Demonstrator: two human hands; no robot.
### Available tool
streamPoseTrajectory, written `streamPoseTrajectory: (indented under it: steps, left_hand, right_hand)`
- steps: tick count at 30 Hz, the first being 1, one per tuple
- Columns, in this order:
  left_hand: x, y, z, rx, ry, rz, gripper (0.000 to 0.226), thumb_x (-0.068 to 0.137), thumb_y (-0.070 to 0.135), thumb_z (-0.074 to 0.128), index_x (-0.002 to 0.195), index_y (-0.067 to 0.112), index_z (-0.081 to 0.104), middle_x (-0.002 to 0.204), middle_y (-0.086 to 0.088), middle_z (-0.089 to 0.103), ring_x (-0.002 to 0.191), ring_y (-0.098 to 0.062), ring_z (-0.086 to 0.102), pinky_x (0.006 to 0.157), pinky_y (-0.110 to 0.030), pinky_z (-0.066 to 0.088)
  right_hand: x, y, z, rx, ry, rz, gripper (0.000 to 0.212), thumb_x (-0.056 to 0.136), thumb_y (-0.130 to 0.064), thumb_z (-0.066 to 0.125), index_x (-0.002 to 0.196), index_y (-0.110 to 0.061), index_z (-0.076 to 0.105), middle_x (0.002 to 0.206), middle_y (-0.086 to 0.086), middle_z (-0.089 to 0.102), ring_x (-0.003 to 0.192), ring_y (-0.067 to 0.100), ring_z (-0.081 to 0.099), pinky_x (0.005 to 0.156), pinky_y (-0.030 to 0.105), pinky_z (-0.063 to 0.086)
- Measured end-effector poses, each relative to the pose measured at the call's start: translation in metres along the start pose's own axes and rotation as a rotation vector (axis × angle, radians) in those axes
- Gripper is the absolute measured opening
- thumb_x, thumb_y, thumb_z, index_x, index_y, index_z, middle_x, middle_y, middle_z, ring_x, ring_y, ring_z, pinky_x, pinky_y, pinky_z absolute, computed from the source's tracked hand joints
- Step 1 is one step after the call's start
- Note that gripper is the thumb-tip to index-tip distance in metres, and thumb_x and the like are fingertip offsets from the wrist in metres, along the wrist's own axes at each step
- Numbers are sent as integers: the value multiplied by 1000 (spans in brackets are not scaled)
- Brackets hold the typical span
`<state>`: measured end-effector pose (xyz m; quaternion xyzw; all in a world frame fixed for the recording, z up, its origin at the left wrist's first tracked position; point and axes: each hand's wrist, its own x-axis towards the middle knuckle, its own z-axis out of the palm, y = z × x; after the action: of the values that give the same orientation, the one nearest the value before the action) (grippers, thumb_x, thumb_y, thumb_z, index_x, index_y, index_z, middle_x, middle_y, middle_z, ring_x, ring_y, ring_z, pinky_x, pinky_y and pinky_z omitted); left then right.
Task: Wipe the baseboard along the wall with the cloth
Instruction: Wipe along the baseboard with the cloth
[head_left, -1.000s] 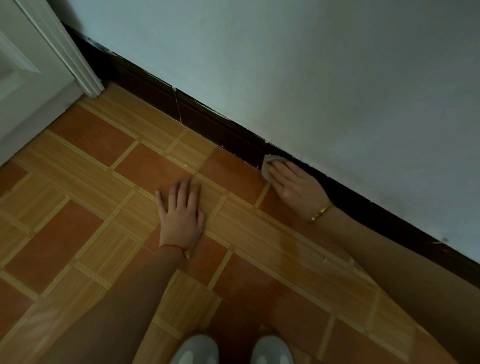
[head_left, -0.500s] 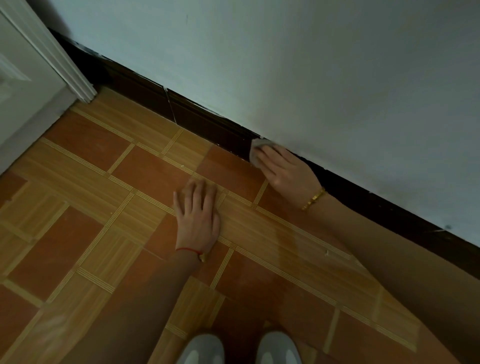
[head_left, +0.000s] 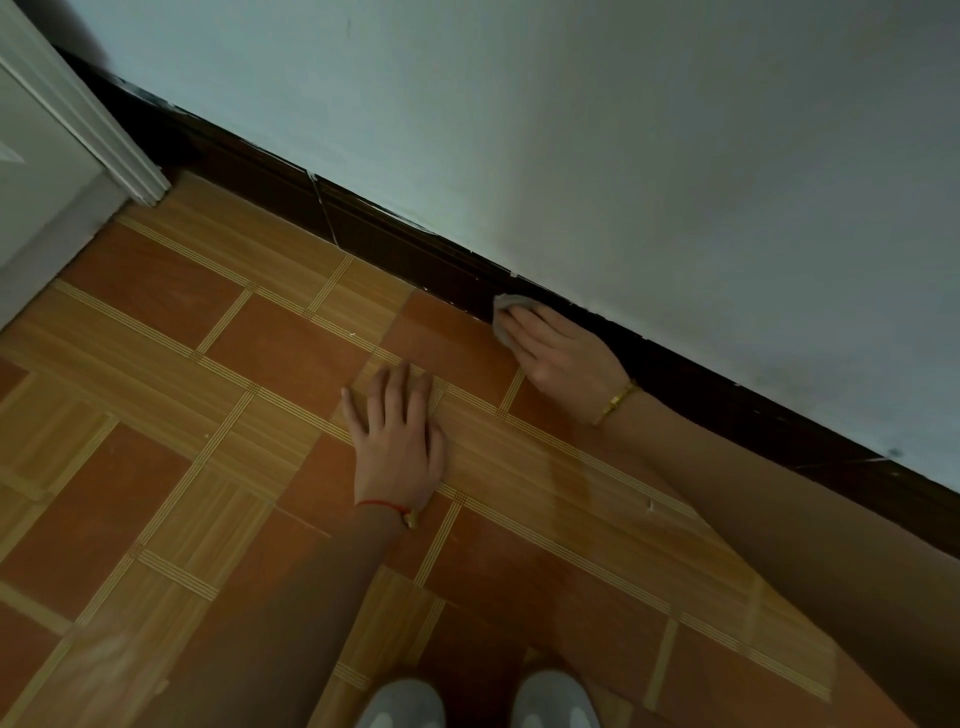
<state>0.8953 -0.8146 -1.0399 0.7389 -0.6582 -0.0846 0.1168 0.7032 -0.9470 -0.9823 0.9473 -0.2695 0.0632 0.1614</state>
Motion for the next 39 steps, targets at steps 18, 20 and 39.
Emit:
streamPoseTrajectory:
  steps: [18,20,39]
  left_hand:
    - [0,-3,2,-20,14,6,54,98,36,35,147,15,44,153,-12,41,147,-34,29,119,-66,7]
    - [0,-3,3,-27,15,5,54,98,36,36,147,15,44,153,-12,40,147,-34,28,119,-66,6]
    - [-1,-4,6,-45,54,10,54,96,35,38,145,15,45,153,-13,41,145,-34,30,118,-67,8]
  right_hand:
    - [-65,11,-22,-330,-31,33,38,92,-1,47,129,6,51,130,18,57,128,30,36,120,39,1]
    - [-78,14,-25,-335,-56,32,42,91,-3,52,132,5,47,133,17,55,129,30,40,120,39,7]
    - [-13,14,-34,-279,48,-70,32,95,-4,48,124,0,61,133,13,57,129,28,48,112,38,35]
